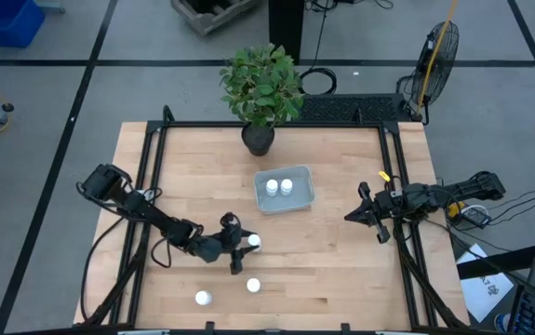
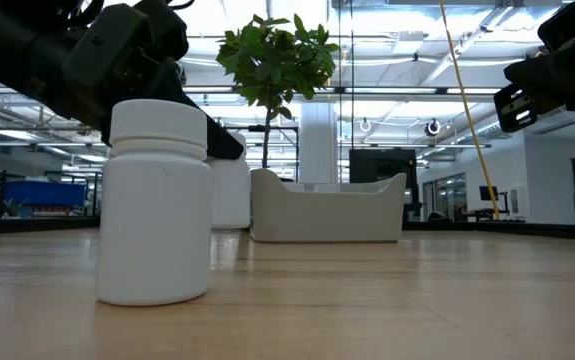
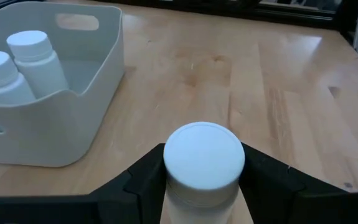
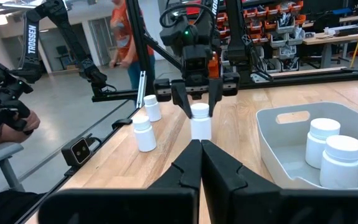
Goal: Pick and place pill bottles into a basket
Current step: Put the white pill bottle into the gray bin
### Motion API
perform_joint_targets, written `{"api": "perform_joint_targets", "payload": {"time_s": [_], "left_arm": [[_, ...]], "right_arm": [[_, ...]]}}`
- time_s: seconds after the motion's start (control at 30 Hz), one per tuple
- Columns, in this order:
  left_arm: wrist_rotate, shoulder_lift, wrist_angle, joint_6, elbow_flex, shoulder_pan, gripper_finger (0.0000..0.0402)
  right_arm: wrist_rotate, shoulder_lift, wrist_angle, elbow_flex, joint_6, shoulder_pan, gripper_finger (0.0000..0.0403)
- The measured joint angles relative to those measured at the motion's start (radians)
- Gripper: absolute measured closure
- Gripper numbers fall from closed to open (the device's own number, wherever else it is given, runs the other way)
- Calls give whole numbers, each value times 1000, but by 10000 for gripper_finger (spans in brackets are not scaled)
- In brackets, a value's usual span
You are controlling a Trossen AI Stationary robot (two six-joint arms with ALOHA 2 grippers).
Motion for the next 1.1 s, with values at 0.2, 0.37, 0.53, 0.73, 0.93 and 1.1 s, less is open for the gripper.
{"api": "perform_joint_targets", "payload": {"time_s": [0.2, 0.37, 0.53, 0.73, 0.93, 1.1], "left_arm": [[0, 0, 25, 8, 0, -2, 216], [1, 0, 39, 15, 0, -2, 216], [19, 0, 41, 15, 0, -2, 216], [19, 0, 41, 9, 0, -2, 215], [19, 0, 51, 13, 0, -2, 215], [19, 0, 70, 26, 0, -3, 215]], "right_arm": [[0, 0, 0, 0, 0, 0, 403], [0, 0, 0, 0, 0, 0, 403], [0, 0, 0, 0, 0, 0, 403], [0, 0, 0, 0, 0, 0, 403], [0, 0, 0, -1, 0, 0, 403], [0, 0, 0, -1, 0, 0, 403]]}}
